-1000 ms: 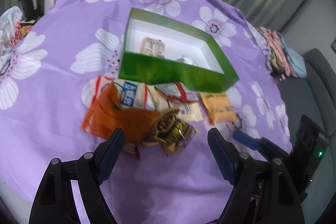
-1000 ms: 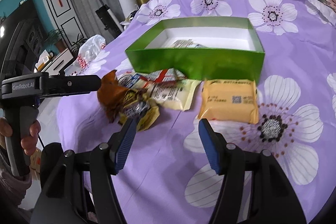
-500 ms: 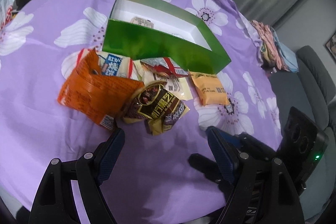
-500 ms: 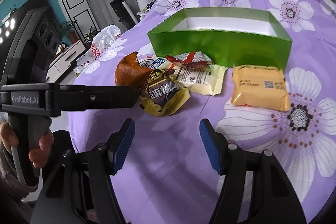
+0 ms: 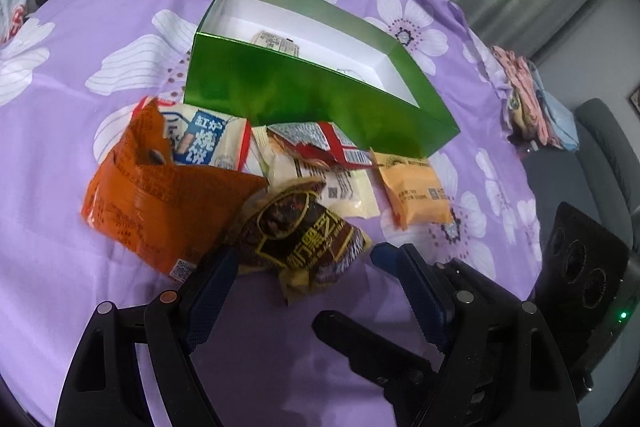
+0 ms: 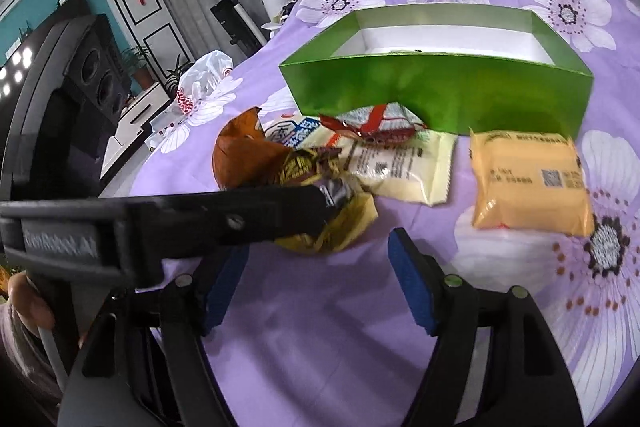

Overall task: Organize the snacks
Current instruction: 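Move the left tool back and grasp the dark brown-and-gold packet, then carry the brown packet into the green box and open the left tool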

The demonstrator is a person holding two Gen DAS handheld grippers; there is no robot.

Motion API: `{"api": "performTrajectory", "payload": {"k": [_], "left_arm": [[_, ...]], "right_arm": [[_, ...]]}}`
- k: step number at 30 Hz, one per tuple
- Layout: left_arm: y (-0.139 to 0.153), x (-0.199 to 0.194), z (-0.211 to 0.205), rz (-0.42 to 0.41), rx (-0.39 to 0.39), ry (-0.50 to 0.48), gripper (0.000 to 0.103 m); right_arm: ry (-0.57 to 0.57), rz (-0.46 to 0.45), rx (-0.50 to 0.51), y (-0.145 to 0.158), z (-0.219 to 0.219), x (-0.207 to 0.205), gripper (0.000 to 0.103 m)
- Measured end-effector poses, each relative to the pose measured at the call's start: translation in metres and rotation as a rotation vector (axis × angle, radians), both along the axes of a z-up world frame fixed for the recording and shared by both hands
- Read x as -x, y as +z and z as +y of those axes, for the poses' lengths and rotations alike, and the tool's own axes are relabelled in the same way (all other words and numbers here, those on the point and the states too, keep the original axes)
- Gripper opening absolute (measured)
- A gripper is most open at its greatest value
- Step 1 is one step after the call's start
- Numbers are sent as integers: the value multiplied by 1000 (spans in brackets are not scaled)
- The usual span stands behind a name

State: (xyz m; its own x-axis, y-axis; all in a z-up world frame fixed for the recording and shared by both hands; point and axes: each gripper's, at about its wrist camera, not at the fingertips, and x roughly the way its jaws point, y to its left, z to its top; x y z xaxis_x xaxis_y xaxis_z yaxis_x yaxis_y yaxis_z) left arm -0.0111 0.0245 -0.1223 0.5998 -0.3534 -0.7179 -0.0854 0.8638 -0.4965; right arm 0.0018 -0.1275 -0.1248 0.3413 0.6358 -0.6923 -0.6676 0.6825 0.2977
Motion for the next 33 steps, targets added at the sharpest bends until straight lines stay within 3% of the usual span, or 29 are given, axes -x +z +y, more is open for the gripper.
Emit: {"api": "performTrajectory", "payload": {"k": [7,9,14,21,33], "left_arm": [[-7,-13,3,9,3,-17,81],[-9,-14,5,14,10,-22,81],[-13,-15,6,19,18,-34,72],[-10,-15,3,5,27,-56,60],[21,10,-13,-54,-18,-72,59]], "right_arm": [[14,12,-10,-3,14,-9,73],[16,13,-1,-4,16,-9,68],[2,47,11,-11,13,-14,43],[6,62,-7,-15,12,-14,35],[7,5,-54,6,-4,8,32]]}}
